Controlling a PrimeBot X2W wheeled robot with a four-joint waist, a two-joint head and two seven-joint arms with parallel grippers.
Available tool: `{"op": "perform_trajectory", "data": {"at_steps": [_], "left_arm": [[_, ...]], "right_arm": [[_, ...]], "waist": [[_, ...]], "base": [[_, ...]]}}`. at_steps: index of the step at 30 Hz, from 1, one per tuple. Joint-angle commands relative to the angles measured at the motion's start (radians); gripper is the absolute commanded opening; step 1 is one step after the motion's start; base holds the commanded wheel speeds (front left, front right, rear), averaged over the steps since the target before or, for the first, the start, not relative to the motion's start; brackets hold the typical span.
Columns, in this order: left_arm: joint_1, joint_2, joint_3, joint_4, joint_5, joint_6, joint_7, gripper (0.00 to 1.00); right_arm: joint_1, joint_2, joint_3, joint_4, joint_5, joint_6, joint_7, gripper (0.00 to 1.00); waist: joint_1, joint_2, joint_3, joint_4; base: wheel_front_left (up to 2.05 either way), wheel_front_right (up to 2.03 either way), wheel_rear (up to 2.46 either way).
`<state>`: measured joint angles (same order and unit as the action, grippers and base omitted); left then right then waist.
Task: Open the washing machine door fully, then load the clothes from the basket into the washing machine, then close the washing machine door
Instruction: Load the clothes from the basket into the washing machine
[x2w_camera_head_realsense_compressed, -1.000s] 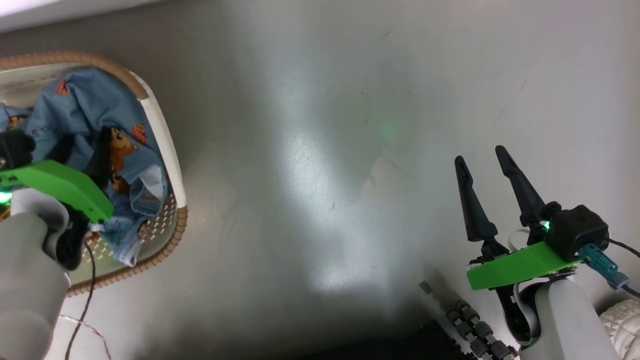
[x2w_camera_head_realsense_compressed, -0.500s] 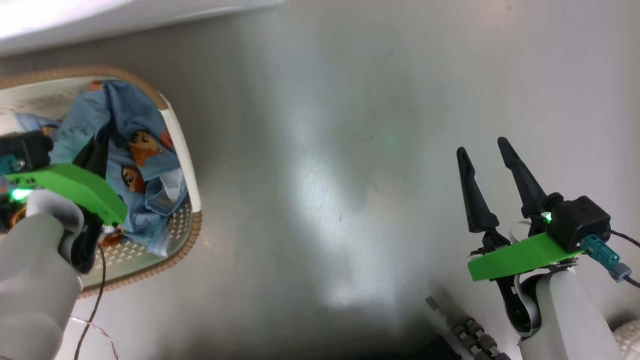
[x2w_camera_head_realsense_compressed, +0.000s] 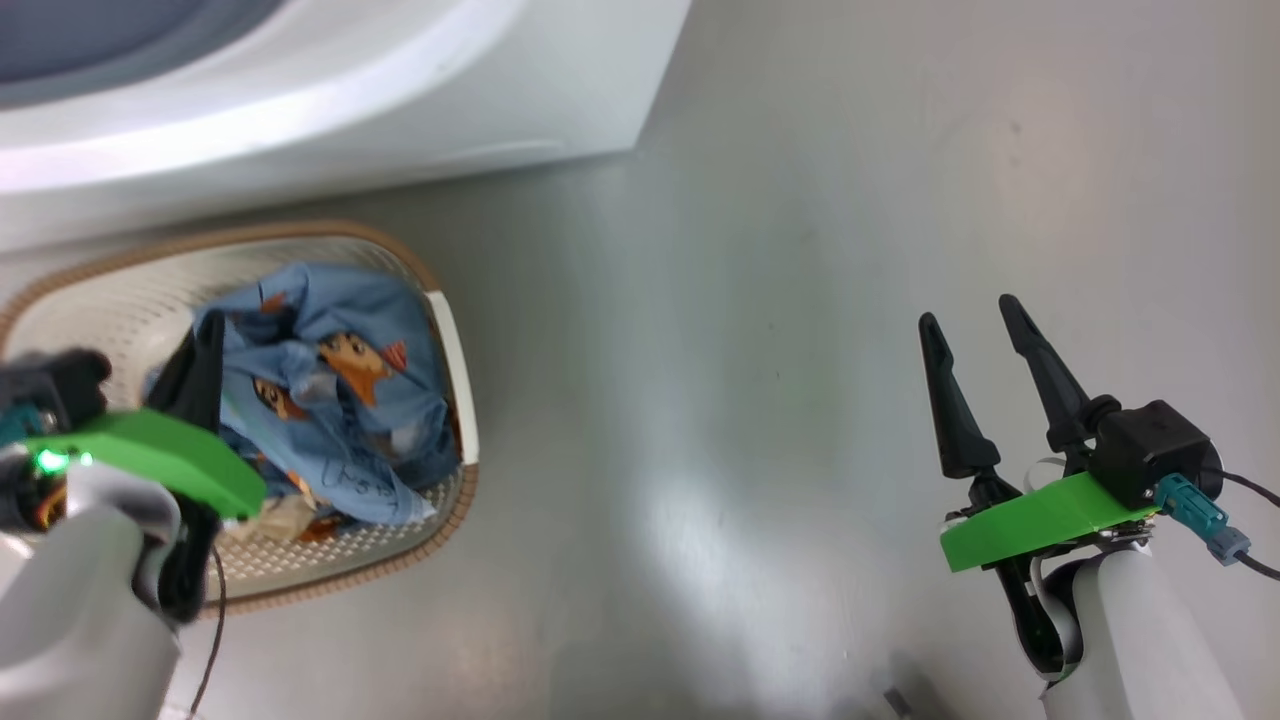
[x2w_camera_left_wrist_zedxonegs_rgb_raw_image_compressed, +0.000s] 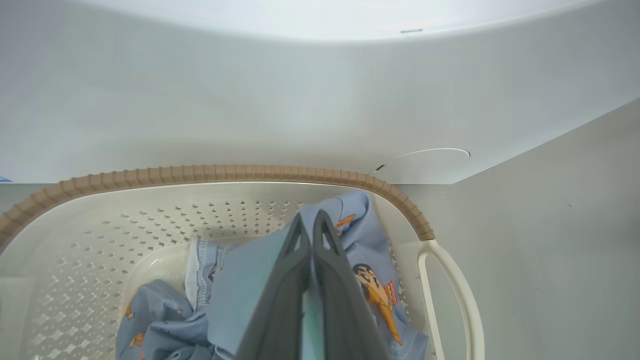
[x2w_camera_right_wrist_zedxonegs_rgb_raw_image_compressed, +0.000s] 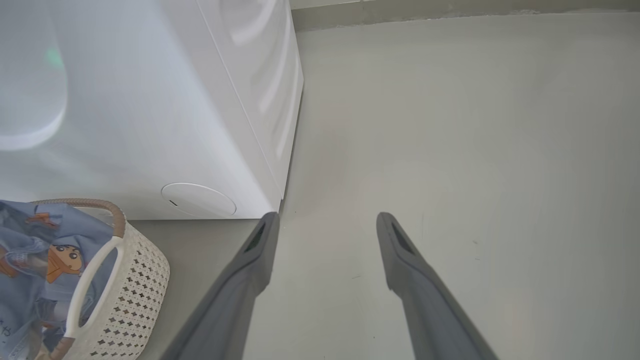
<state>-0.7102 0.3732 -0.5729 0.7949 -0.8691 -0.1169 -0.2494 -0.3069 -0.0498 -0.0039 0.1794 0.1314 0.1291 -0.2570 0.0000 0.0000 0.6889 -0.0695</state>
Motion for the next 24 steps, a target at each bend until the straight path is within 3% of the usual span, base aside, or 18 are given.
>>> {"op": "perform_trajectory", "data": {"at_steps": [1, 12, 24], "left_arm": [[0.044, 0.034, 0.056, -0.030, 0.032, 0.011, -0.012, 0.00], [0.272, -0.066, 0.374, -0.283, 0.306, 0.031, -0.012, 0.00], [0.453, -0.170, 0.559, -0.484, 0.507, 0.001, -0.012, 0.00]], "right_arm": [[0.036, 0.000, 0.021, -0.013, -0.009, 0.002, -0.005, 1.00], [0.066, 0.000, 0.017, 0.017, -0.004, 0.002, -0.005, 1.00], [0.107, 0.000, 0.024, 0.047, 0.008, 0.002, -0.005, 1.00]], "waist": [[0.0000, 0.0000, -0.088, 0.041], [0.0000, 0.0000, -0.242, 0.065], [0.0000, 0.0000, -0.424, 0.078]], "base": [[0.00, 0.00, 0.00], [0.00, 0.00, 0.00], [0.00, 0.00, 0.00]]}}
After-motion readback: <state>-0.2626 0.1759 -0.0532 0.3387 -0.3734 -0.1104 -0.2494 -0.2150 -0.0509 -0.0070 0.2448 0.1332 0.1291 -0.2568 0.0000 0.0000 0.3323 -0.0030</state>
